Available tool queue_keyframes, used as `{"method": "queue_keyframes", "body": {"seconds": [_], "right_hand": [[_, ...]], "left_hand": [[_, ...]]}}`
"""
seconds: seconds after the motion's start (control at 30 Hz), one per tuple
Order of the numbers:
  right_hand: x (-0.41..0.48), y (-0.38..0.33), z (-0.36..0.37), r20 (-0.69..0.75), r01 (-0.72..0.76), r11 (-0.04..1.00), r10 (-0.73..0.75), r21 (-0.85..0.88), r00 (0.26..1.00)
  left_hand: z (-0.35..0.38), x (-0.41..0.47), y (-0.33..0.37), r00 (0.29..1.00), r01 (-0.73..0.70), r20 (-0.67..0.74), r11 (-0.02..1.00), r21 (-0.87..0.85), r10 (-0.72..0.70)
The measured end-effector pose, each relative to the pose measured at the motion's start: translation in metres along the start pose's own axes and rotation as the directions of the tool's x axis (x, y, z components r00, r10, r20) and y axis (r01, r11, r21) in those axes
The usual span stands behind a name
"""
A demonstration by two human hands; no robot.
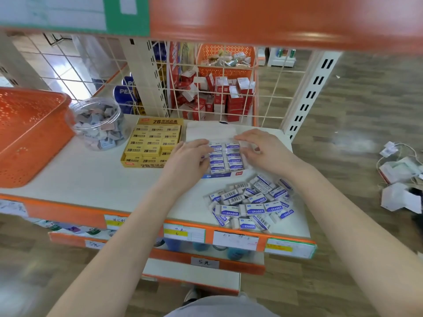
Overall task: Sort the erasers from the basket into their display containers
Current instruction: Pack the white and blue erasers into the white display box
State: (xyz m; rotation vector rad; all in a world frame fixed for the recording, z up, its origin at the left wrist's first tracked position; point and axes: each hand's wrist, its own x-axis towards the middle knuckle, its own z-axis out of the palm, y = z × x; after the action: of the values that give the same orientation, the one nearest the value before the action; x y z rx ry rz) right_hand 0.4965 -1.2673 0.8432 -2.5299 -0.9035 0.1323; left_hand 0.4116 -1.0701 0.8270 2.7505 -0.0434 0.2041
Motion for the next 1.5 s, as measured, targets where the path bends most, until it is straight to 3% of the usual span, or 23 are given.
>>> {"method": "queue_keyframes", "body": {"seconds": [0.1,0.23,0.3,0.4,0.47,0.57,0.93,1.27,1.5], "right_hand": [[-0.018,0.012,-0.016,-0.077,-0.01,0.998,0.015,0.068,0.997],[-0.041,0.03,-0.031,-0.038,-0.07,0.993,0.074,0.099,0.997],[-0.054,0.037,-0.035,0.008,-0.104,0.991,0.104,0.085,0.995],[-0.075,0.042,-0.035,0.08,-0.164,0.983,0.158,0.083,0.984],[-0.087,0.044,-0.031,0.144,-0.198,0.978,0.187,0.07,0.972],[-0.096,0.049,-0.024,0.194,-0.21,0.977,0.198,0.044,0.961],[-0.091,0.041,-0.016,0.07,-0.237,0.965,0.246,-0.11,0.967],[-0.088,0.049,-0.019,0.082,-0.247,0.968,0.25,-0.05,0.965],[-0.086,0.058,-0.024,0.059,-0.26,0.964,0.257,0.054,0.965]], "left_hand": [[-0.003,0.0,0.023,0.998,-0.053,-0.034,0.971,-0.233,0.046],[0.003,0.007,0.054,0.975,-0.15,0.105,0.928,-0.342,0.197],[0.009,0.013,0.064,0.938,-0.196,0.215,0.928,-0.316,0.271],[0.022,0.023,0.073,0.864,-0.301,0.397,0.95,-0.089,0.311],[0.028,0.029,0.075,0.846,-0.339,0.436,0.941,-0.007,0.308],[0.032,0.035,0.077,0.835,-0.372,0.443,0.928,0.016,0.327],[0.024,0.04,0.086,0.837,-0.357,0.435,0.934,-0.024,0.331],[0.025,0.039,0.082,0.863,-0.24,0.397,0.945,-0.22,0.312],[0.028,0.05,0.089,0.836,-0.307,0.442,0.945,-0.117,0.326]]}}
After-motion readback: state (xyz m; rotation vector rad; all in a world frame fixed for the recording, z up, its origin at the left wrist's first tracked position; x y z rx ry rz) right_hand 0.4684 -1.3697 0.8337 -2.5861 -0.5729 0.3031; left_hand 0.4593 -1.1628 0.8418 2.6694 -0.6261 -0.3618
